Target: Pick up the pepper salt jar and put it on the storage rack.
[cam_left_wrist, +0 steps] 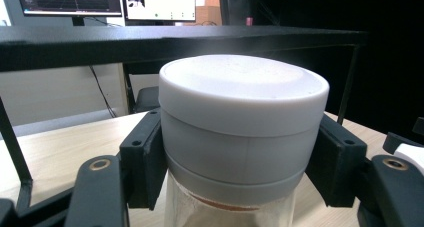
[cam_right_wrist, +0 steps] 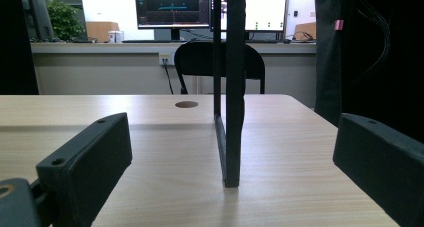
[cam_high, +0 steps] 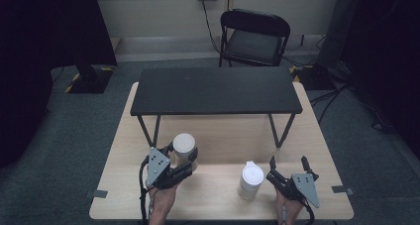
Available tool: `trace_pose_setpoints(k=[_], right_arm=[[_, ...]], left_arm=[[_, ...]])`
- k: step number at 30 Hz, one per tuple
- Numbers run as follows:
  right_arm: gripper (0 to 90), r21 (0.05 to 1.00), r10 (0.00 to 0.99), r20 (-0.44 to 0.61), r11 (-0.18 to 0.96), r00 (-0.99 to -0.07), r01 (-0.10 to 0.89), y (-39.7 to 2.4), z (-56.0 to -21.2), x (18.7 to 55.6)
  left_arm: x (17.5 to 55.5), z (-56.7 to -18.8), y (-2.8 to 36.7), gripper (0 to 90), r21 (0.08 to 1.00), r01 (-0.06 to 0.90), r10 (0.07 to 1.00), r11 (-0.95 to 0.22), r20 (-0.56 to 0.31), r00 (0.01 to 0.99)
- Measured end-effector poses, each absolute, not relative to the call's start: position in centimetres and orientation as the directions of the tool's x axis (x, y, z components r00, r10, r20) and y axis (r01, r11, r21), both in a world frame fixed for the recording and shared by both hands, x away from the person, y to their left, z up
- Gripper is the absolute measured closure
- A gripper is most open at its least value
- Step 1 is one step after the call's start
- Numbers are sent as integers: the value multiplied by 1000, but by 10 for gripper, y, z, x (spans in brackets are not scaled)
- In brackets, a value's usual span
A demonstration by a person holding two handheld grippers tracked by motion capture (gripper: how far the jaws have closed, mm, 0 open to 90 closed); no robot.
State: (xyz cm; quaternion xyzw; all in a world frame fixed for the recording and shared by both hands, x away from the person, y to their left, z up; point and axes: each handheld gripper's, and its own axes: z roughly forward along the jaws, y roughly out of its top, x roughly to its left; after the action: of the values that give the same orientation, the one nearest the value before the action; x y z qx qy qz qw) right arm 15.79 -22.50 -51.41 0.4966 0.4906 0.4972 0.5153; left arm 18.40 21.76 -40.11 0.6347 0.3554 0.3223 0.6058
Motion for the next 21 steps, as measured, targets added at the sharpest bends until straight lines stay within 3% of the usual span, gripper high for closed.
trace_pose_setpoints(k=[21], right_arm=[[15,1000,1000,-11,12,21,-25,-226,-514,158]], left_arm=[[202,-355,222,343,999,32,803,-22,-1,596]])
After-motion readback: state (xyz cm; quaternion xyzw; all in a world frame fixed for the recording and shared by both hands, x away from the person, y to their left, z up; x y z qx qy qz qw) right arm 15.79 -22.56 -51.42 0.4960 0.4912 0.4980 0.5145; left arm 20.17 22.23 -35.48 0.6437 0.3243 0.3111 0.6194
